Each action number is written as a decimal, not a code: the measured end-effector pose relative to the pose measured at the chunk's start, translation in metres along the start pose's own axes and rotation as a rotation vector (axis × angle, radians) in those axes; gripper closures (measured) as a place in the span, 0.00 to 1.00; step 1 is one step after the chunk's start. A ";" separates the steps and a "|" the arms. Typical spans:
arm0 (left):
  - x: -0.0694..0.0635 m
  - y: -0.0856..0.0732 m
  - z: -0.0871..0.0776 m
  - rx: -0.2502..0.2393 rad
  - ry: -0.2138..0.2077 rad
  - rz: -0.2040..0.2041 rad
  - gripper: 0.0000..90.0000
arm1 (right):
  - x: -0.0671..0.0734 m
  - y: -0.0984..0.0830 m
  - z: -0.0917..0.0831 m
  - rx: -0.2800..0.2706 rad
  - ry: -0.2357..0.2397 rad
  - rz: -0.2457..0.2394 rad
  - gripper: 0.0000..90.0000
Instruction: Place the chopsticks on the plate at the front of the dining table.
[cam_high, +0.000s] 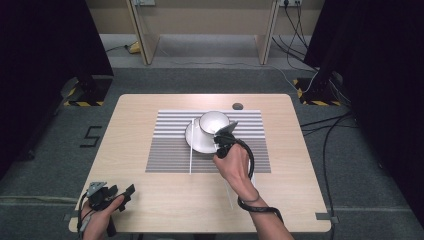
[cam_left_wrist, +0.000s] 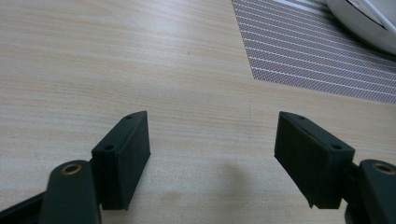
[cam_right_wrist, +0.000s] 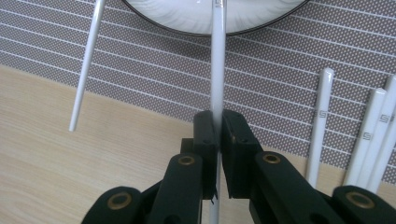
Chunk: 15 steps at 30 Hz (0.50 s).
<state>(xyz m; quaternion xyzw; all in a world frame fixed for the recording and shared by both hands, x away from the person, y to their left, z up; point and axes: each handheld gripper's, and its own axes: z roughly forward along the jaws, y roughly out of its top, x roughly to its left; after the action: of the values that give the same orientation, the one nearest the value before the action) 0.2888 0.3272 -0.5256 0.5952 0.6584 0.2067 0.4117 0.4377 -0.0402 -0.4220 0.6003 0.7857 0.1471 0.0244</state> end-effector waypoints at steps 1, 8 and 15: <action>0.000 0.000 0.000 0.000 0.000 0.000 0.29 | 0.000 0.000 0.000 0.000 -0.001 -0.001 0.95; 0.000 0.000 0.000 0.000 -0.001 0.000 0.29 | 0.003 0.003 0.003 0.006 0.003 -0.003 0.95; 0.000 0.000 0.000 0.000 -0.001 0.000 0.29 | 0.006 0.006 0.004 0.003 0.004 -0.006 0.95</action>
<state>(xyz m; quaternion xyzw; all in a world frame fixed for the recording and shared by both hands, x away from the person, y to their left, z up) 0.2888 0.3273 -0.5256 0.5953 0.6582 0.2064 0.4121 0.4422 -0.0324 -0.4233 0.5977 0.7877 0.1472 0.0226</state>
